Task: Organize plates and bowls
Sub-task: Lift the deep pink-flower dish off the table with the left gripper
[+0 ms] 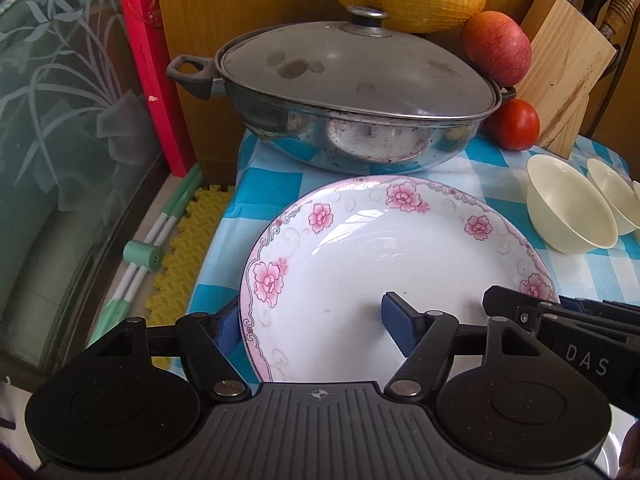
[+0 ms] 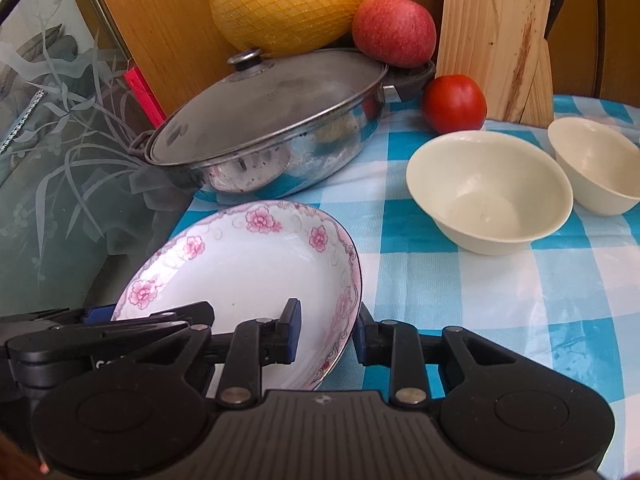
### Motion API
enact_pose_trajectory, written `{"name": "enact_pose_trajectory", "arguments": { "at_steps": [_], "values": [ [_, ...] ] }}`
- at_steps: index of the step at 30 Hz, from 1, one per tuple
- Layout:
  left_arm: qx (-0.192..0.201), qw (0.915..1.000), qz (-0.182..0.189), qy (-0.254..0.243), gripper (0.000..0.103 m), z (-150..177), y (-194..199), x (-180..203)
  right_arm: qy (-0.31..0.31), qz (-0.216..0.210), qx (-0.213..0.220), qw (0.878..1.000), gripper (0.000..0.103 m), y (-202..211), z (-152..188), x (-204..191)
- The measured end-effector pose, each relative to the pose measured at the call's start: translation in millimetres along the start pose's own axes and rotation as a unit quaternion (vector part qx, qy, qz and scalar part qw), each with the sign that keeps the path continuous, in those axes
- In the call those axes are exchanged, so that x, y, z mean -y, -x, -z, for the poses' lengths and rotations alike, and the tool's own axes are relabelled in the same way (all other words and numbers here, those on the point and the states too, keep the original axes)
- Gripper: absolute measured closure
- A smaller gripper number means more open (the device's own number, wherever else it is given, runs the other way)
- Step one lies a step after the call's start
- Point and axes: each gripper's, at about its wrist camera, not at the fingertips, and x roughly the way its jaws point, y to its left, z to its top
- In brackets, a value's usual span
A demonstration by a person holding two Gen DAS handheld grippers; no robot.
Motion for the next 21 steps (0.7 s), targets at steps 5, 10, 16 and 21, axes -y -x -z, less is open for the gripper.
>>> {"name": "enact_pose_trajectory", "arguments": {
  "at_steps": [5, 10, 16, 21],
  "values": [
    [0.004, 1.0000, 0.006, -0.001, 0.026, 1.9, 7.1, 0.3, 0.005, 0.000, 0.007, 1.000, 0.077, 9.8, 2.3, -2.1],
    [0.008, 0.9999, 0.005, -0.007, 0.027, 4.8, 11.9, 2.9, 0.004, -0.001, 0.008, 1.000, 0.077, 15.7, 4.8, -1.7],
    [0.009, 0.9999, 0.010, -0.006, 0.029, 8.1, 18.5, 2.0, 0.009, 0.001, 0.012, 1.000, 0.077, 22.8, 8.0, -2.9],
    [0.017, 0.9995, 0.011, -0.022, 0.029, 11.4, 23.3, 8.6, 0.009, 0.007, 0.012, 1.000, 0.077, 25.2, 10.6, -0.3]
  ]
}}
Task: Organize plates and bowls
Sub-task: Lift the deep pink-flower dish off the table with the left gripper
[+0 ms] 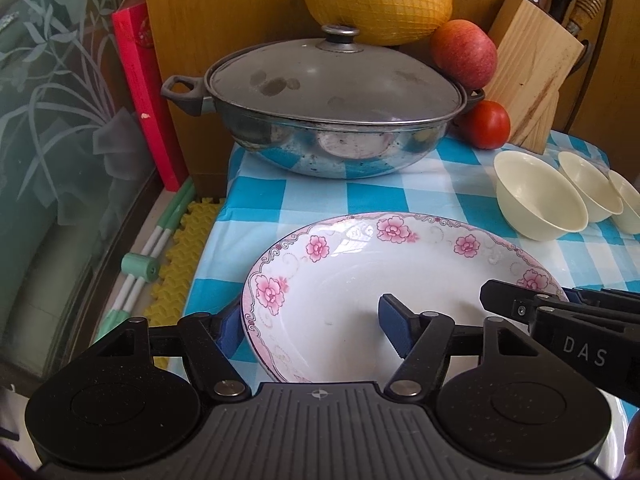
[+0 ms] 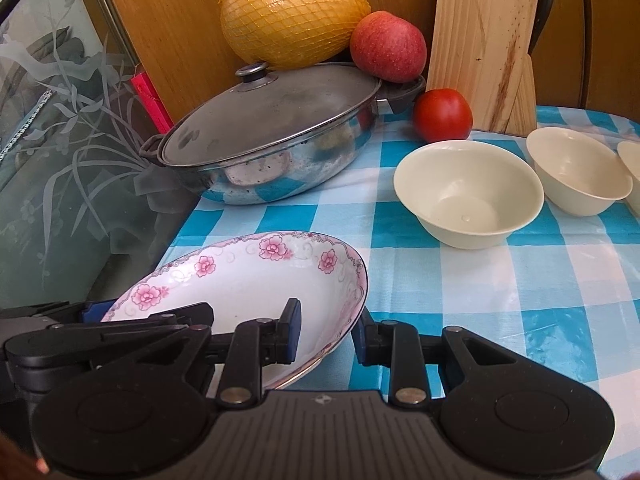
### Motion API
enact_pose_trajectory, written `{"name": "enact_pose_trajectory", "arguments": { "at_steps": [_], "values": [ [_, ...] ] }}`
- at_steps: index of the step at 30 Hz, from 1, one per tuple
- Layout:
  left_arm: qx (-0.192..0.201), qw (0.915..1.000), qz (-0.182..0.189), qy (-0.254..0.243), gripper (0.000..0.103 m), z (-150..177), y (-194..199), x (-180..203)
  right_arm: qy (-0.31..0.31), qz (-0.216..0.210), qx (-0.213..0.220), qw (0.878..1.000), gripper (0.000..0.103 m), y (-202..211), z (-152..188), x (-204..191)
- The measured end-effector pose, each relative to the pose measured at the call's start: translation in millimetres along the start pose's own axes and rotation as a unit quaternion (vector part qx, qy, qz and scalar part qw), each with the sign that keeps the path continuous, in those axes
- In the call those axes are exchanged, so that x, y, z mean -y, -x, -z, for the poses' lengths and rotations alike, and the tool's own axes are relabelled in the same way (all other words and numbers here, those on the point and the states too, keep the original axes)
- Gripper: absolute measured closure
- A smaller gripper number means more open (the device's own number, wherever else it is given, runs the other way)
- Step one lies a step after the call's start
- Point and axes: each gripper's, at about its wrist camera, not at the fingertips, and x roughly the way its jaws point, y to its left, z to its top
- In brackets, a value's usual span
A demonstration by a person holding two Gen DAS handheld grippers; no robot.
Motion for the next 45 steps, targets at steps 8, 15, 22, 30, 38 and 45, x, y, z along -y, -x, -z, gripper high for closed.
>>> {"name": "enact_pose_trajectory", "arguments": {
  "at_steps": [8, 15, 22, 30, 38, 45],
  "values": [
    [0.007, 0.9999, -0.001, -0.014, 0.029, 4.7, 0.0, 4.0, 0.015, 0.006, 0.002, 1.000, 0.077, 0.2, 5.9, -0.8],
    [0.009, 0.9997, -0.005, -0.021, 0.028, 8.9, -6.5, 2.7, 0.006, -0.008, -0.014, 1.000, 0.077, -6.4, 6.8, 3.7],
    [-0.002, 0.9999, -0.004, -0.015, 0.023, 5.7, -18.6, 1.0, -0.021, -0.023, -0.025, 0.999, 0.076, -19.6, 3.2, 11.1],
    [-0.006, 1.0000, -0.003, 0.007, 0.027, 1.0, -20.2, -2.7, 0.001, -0.011, -0.010, 1.000, 0.078, -13.6, 2.1, 4.1],
    [0.012, 0.9997, 0.022, 0.001, 0.028, 5.9, -6.4, -3.5, 0.026, 0.004, 0.007, 1.000, 0.078, 6.0, 7.4, -3.1],
    [0.018, 0.9988, 0.045, 0.004, 0.029, 9.3, -3.1, -5.2, 0.031, 0.005, 0.018, 0.999, 0.079, 21.3, 12.0, -2.5]
  ]
}}
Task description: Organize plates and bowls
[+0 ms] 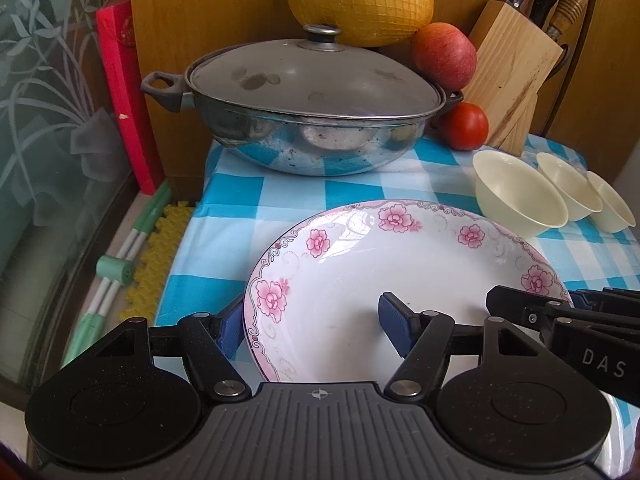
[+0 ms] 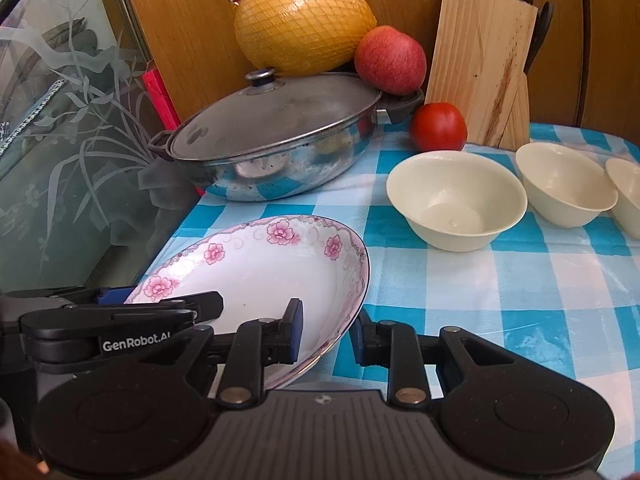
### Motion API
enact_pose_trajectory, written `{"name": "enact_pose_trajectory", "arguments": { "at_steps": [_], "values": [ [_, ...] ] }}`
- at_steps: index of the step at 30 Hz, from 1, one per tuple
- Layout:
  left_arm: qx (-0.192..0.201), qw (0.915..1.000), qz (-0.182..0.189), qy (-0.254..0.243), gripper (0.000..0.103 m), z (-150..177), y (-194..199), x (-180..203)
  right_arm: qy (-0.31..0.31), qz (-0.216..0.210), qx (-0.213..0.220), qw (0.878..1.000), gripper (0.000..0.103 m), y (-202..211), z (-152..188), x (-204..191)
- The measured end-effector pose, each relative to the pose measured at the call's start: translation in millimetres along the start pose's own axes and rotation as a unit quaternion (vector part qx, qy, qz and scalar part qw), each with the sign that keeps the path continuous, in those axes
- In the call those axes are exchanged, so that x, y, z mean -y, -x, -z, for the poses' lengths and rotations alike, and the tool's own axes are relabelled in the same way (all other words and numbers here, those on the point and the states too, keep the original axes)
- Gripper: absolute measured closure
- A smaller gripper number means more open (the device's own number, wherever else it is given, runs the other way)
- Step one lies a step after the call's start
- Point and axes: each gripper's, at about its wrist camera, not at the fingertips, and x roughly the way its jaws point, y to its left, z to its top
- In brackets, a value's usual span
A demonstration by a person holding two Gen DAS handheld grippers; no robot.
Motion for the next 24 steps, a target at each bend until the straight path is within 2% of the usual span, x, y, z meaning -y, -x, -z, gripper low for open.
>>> {"name": "enact_pose_trajectory", "arguments": {
  "at_steps": [6, 24],
  "values": [
    [0.018, 0.9998, 0.010, 0.001, 0.029, 0.8, 12.5, 2.8, 0.001, -0.001, 0.012, 1.000, 0.079, 14.2, 0.5, 0.8],
    [0.035, 0.9980, 0.048, -0.021, 0.028, 17.6, 40.0, 22.5, 0.007, 0.025, 0.032, 0.999, 0.079, 61.5, 22.9, 2.9]
  ]
}}
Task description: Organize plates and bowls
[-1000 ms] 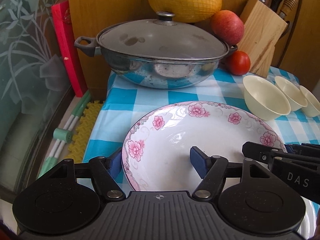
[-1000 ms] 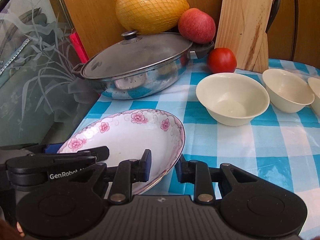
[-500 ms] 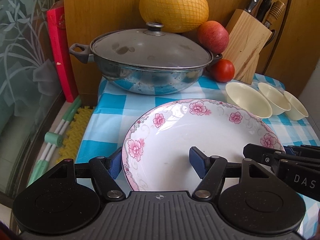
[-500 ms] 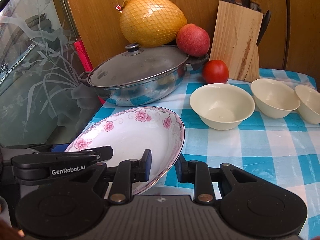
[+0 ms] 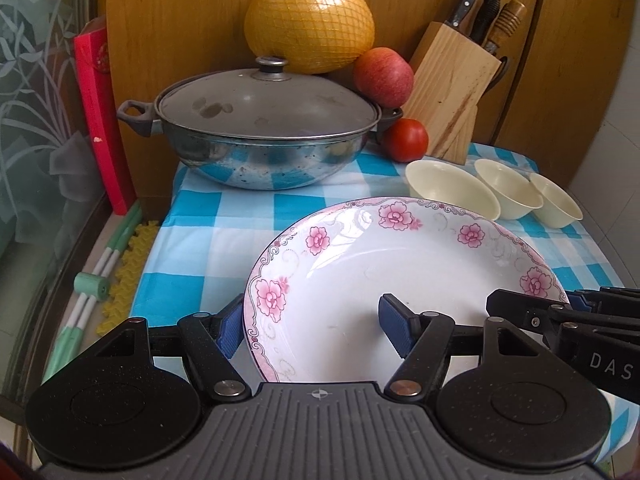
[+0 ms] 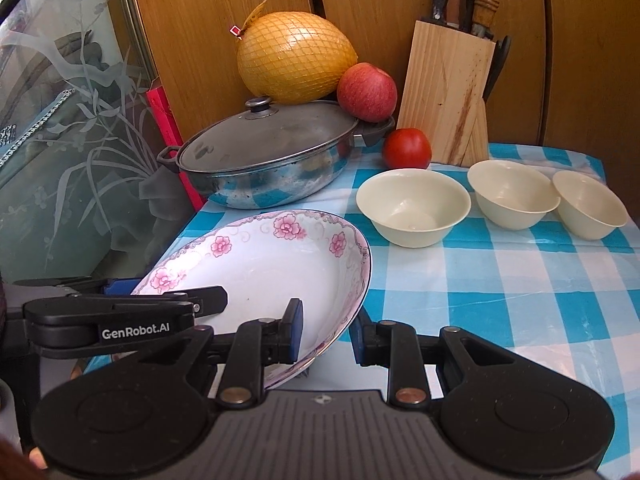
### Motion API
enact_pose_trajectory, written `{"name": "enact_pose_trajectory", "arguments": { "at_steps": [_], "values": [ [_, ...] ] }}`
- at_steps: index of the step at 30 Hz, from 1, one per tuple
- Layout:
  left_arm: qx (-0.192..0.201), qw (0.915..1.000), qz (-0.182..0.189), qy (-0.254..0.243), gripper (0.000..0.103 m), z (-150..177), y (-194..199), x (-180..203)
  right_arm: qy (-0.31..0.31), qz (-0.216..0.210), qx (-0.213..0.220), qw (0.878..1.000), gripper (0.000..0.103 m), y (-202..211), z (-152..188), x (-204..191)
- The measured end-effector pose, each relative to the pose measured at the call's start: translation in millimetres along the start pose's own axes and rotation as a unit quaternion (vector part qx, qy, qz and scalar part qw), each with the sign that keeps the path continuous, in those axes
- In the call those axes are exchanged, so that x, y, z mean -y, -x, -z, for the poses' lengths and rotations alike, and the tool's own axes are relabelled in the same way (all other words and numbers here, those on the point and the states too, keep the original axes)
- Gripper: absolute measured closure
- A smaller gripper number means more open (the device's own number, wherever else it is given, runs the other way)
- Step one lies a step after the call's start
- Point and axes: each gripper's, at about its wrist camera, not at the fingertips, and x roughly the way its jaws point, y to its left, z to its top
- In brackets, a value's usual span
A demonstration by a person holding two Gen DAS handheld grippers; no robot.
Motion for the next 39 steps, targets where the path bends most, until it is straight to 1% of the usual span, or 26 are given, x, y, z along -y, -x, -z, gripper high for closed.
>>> {"name": "enact_pose_trajectory", "arguments": {
  "at_steps": [10, 14, 19, 24, 34, 39],
  "values": [
    [0.029, 0.9990, 0.014, -0.033, 0.027, 19.9, 21.2, 22.2, 0.002, 0.025, 0.019, 1.000, 0.079, 38.7, 28.6, -1.0],
    [0.045, 0.9975, 0.013, -0.053, 0.027, 29.5, 28.0, 34.5, -0.003, 0.032, 0.020, 0.999, 0.079, 50.9, 42.2, 3.1],
    [0.034, 0.9970, 0.020, -0.066, 0.026, 42.8, 25.6, 44.1, -0.016, 0.036, 0.003, 0.999, 0.079, 53.5, 56.4, 11.8],
    [0.015, 0.9969, 0.020, -0.075, 0.026, 52.3, 16.0, 50.2, -0.021, 0.032, -0.014, 0.999, 0.079, 50.9, 68.7, 19.6],
    [0.029, 0.9955, 0.026, -0.086, 0.025, 59.2, 13.3, 59.7, 0.001, 0.037, -0.002, 0.999, 0.079, 56.6, 80.1, 23.3],
    [0.044, 0.9930, 0.015, -0.108, 0.025, 63.8, 14.3, 65.1, 0.009, 0.032, 0.000, 0.999, 0.079, 58.1, 83.0, 23.9]
  ]
}}
